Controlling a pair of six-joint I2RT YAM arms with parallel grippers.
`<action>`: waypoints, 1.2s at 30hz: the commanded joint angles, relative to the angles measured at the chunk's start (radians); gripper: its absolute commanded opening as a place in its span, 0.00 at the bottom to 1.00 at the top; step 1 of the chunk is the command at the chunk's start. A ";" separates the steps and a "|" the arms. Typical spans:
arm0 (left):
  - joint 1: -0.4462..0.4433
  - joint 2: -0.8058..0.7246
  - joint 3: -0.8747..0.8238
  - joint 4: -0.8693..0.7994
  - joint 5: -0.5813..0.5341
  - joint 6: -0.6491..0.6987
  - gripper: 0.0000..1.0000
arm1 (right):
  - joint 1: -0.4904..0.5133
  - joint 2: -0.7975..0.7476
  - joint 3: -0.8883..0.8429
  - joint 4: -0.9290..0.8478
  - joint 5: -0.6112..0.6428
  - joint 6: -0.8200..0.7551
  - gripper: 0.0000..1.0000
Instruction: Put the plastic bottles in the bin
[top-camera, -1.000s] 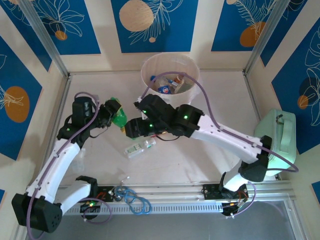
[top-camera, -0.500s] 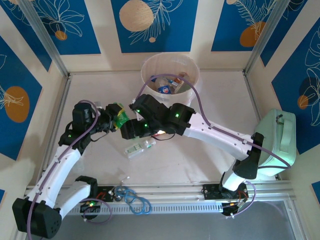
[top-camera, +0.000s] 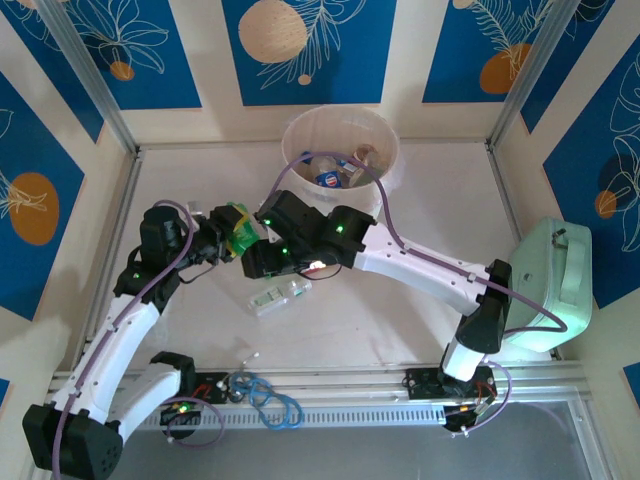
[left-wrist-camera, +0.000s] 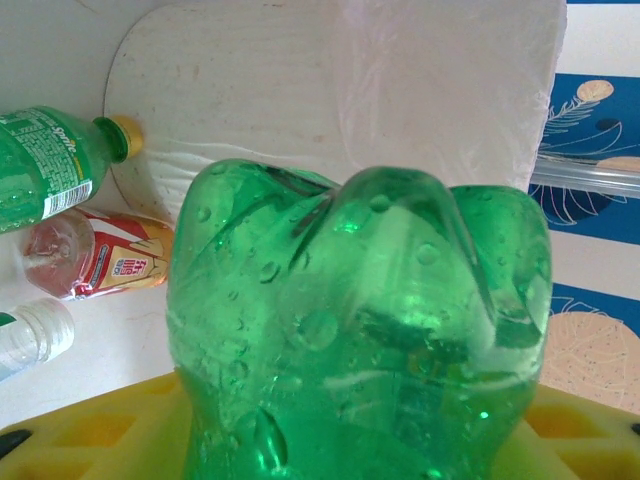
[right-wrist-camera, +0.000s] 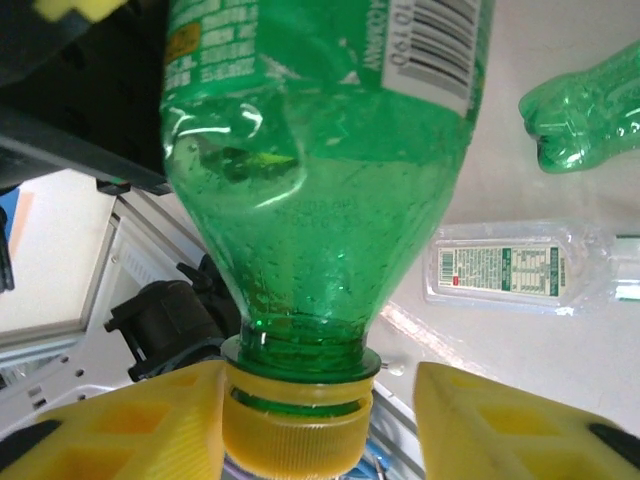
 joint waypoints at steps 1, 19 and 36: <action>0.006 -0.017 0.006 0.025 0.029 -0.008 0.59 | -0.007 0.009 0.016 0.005 -0.020 0.004 0.44; 0.003 -0.036 -0.004 0.023 0.032 0.016 0.65 | 0.004 -0.002 -0.006 0.016 -0.011 0.012 0.20; 0.000 -0.027 0.275 -0.444 -0.152 0.513 1.00 | -0.037 -0.152 0.196 -0.309 0.261 -0.128 0.18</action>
